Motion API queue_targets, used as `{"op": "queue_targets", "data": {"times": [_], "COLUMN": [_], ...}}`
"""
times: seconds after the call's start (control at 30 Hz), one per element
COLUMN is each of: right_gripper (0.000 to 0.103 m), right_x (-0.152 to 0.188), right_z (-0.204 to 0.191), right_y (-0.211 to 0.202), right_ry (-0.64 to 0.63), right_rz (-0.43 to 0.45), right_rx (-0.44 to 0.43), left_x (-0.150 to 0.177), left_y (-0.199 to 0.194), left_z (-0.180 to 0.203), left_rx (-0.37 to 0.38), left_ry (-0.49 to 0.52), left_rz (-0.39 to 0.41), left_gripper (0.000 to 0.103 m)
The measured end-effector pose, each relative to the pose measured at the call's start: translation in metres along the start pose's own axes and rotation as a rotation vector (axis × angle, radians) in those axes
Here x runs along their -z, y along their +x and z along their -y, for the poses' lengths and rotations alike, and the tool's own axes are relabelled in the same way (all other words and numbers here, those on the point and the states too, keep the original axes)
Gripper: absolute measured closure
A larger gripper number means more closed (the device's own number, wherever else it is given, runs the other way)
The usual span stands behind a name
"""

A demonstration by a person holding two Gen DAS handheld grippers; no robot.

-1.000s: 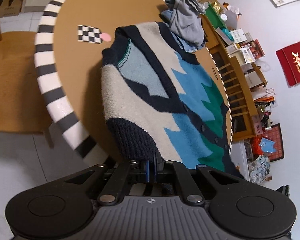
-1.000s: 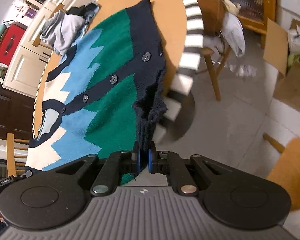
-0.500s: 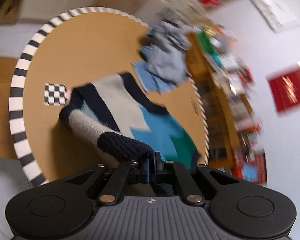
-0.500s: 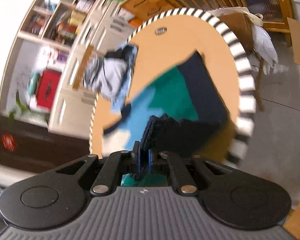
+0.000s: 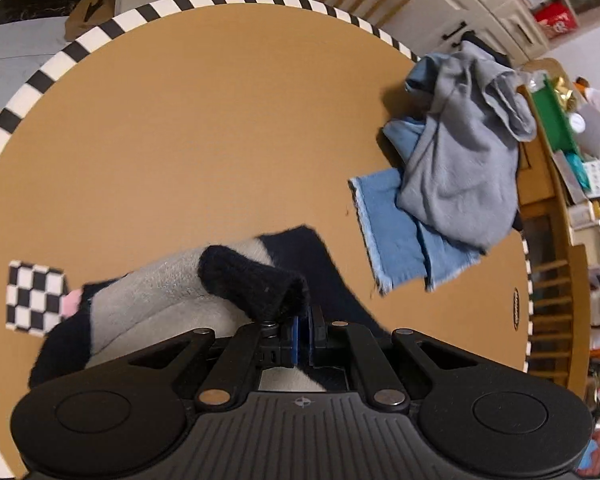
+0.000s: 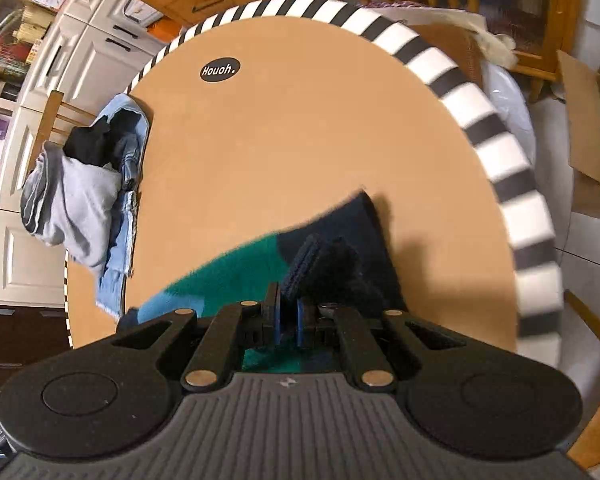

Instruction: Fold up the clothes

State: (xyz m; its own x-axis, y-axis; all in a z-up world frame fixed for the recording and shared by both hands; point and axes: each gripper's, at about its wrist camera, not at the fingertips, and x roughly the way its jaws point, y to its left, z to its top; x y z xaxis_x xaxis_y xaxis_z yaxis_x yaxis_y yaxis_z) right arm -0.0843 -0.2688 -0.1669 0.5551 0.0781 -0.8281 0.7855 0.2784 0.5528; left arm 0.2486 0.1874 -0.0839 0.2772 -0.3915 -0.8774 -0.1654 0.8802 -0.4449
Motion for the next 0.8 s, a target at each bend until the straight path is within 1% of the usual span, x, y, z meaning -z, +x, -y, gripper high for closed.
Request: {"op": "queue_targets", "data": {"times": [0.07, 0.17, 0.23, 0.3, 0.33, 0.37, 0.4, 0.43, 0.47, 0.5, 0.57, 0.6, 0.63, 0.67, 0.73, 0.77, 0.8], "right_gripper": [0.095, 0.095, 0.094, 0.091, 0.089, 0.083, 0.079, 0.076, 0.076, 0.076, 0.073, 0.072, 0.072, 0.072, 0.072, 0.072, 0.072], "right_x": [-0.011, -0.022, -0.027, -0.029, -0.031, -0.033, -0.036, -0.038, -0.042, -0.044, -0.048, -0.049, -0.047, -0.040, -0.020, -0.004, 0.013], "right_z": [0.001, 0.007, 0.012, 0.015, 0.017, 0.018, 0.019, 0.018, 0.016, 0.013, 0.006, -0.002, -0.012, -0.024, -0.048, -0.061, -0.074], "right_y": [0.008, 0.020, 0.027, 0.030, 0.031, 0.032, 0.032, 0.030, 0.027, 0.023, 0.012, 0.002, -0.010, -0.021, -0.042, -0.047, -0.044], "right_ry": [0.014, 0.053, 0.088, 0.119, 0.130, 0.140, 0.150, 0.138, 0.114, 0.085, 0.018, -0.044, -0.139, -0.240, -0.442, -0.535, -0.615], "right_rz": [-0.016, -0.049, -0.066, -0.075, -0.078, -0.081, -0.084, -0.070, -0.049, -0.026, 0.030, 0.084, 0.151, 0.209, 0.313, 0.335, 0.324], "right_rx": [-0.005, 0.030, 0.031, 0.021, 0.008, -0.007, -0.022, -0.027, -0.019, -0.009, 0.020, 0.063, 0.112, 0.127, 0.125, 0.081, 0.030], "left_x": [-0.008, -0.015, -0.018, -0.019, -0.021, -0.022, -0.025, -0.029, -0.032, -0.035, -0.037, -0.038, -0.034, -0.030, -0.006, 0.006, 0.023], "left_y": [0.008, 0.020, 0.029, 0.036, 0.040, 0.044, 0.047, 0.047, 0.045, 0.042, 0.024, 0.014, -0.003, -0.019, -0.038, -0.047, -0.048], "left_z": [0.004, 0.009, 0.012, 0.014, 0.013, 0.012, 0.010, 0.010, 0.012, 0.014, 0.024, 0.029, 0.032, 0.035, 0.037, 0.037, 0.033], "left_rx": [-0.001, -0.009, -0.016, -0.019, -0.017, -0.012, 0.006, 0.027, 0.035, 0.040, 0.014, 0.003, 0.012, 0.020, 0.013, 0.012, 0.025], "left_ry": [0.003, 0.007, 0.008, 0.014, 0.010, 0.005, -0.002, 0.000, 0.024, 0.051, 0.150, 0.201, 0.254, 0.308, 0.429, 0.489, 0.542], "left_rz": [-0.002, -0.007, -0.010, -0.012, -0.014, -0.015, -0.010, 0.007, 0.041, 0.077, 0.191, 0.249, 0.315, 0.373, 0.374, 0.372, 0.357], "left_gripper": [0.098, 0.098, 0.097, 0.096, 0.093, 0.089, 0.080, 0.074, 0.074, 0.074, 0.074, 0.074, 0.069, 0.066, 0.053, 0.052, 0.049]}}
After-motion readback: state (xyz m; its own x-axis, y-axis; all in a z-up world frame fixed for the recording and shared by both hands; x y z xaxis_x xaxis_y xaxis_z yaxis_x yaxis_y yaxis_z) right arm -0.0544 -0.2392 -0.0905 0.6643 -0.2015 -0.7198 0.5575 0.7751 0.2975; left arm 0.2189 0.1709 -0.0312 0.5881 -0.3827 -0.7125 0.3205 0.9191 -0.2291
